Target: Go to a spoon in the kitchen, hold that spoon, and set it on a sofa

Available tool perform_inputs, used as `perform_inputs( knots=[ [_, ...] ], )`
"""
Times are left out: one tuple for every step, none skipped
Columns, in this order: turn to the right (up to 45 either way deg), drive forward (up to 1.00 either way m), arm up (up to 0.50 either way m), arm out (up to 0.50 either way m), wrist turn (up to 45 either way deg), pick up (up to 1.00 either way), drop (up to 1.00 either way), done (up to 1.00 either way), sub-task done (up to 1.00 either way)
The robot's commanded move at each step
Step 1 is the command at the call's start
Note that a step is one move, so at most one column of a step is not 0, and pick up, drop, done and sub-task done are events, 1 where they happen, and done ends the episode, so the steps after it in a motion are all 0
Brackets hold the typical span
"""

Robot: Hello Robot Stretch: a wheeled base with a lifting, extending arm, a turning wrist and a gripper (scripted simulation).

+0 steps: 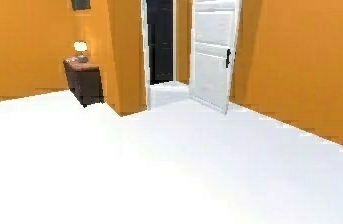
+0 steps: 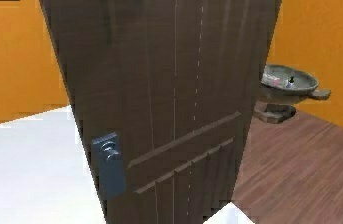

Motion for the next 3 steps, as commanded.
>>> perform_inputs(
  knots=[
    [-45.0, 0.0, 0.0, 0.0, 0.0, 0.0, 0.0, 0.0, 0.0],
    [-45.0, 0.0, 0.0, 0.0, 0.0, 0.0, 0.0, 0.0, 0.0],
    [-33.0, 0.0, 0.0, 0.0, 0.0, 0.0, 0.0, 0.0, 0.0]
  ],
)
